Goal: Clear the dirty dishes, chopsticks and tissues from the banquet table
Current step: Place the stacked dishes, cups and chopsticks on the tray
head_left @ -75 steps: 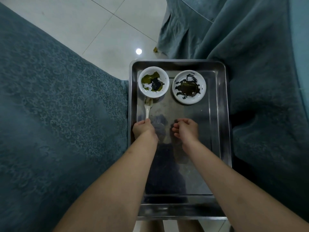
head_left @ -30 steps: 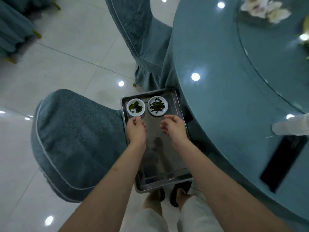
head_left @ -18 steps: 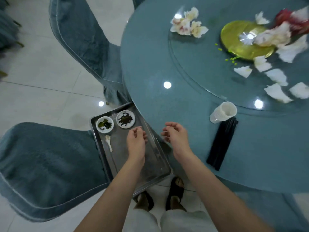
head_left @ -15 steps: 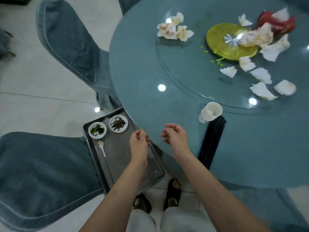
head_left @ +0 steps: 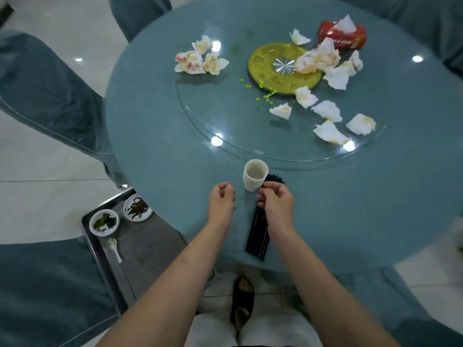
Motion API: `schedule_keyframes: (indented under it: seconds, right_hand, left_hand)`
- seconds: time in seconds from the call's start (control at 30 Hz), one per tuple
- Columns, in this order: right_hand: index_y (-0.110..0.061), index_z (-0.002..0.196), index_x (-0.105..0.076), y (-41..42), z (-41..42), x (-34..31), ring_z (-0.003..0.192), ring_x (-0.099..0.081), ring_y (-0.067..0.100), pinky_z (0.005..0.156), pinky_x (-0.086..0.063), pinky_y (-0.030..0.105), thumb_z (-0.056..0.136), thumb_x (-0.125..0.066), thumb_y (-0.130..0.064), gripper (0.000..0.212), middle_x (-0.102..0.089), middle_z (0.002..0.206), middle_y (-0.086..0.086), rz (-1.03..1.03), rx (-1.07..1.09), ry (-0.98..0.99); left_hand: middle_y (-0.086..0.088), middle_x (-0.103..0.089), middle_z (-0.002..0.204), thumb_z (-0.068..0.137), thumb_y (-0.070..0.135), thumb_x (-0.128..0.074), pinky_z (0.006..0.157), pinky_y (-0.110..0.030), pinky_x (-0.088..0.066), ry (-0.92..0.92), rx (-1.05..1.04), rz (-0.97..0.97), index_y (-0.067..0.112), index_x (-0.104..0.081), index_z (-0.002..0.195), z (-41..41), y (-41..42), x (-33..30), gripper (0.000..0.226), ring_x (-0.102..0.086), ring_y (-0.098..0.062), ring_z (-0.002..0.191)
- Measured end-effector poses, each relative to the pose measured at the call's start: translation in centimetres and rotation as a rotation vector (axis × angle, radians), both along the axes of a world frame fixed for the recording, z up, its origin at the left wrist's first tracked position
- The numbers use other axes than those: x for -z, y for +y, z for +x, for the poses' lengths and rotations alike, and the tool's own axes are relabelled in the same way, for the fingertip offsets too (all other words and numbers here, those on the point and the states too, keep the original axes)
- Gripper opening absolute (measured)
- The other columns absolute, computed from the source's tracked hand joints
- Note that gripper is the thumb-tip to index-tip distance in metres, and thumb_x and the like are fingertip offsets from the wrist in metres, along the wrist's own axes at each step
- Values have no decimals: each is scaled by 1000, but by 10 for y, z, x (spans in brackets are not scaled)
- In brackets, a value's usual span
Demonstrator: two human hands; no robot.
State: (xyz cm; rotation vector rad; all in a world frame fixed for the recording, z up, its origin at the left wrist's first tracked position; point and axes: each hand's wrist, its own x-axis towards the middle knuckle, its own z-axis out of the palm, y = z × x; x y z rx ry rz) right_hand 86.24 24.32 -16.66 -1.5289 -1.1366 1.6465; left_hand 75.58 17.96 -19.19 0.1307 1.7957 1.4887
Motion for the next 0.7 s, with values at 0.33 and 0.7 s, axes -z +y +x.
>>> schedule_keyframes:
  seconds: [0.33, 0.7]
  right_hand:
    - [-21, 124, -61, 52, 1, 23, 93, -59, 9, 94, -51, 36, 101, -56, -20, 23, -64, 107, -7, -71, -31, 2]
    - [-29, 123, -67, 39, -25, 34, 111, -68, 16, 87, -50, 32, 103, -56, -27, 23, -72, 122, 0, -106, -186, 80]
  left_hand:
    - [4, -64, 111, 105, 36, -52, 77, -25, -44, -15, 100, -17, 15, -59, 134, 0, 67, 7, 36, -54, -3, 82]
    - [-8, -71, 118, 106, 17, -51, 84, -27, -55, -6, 87, 80, 13, -63, 130, -13, 47, 8, 27, -67, -20, 107]
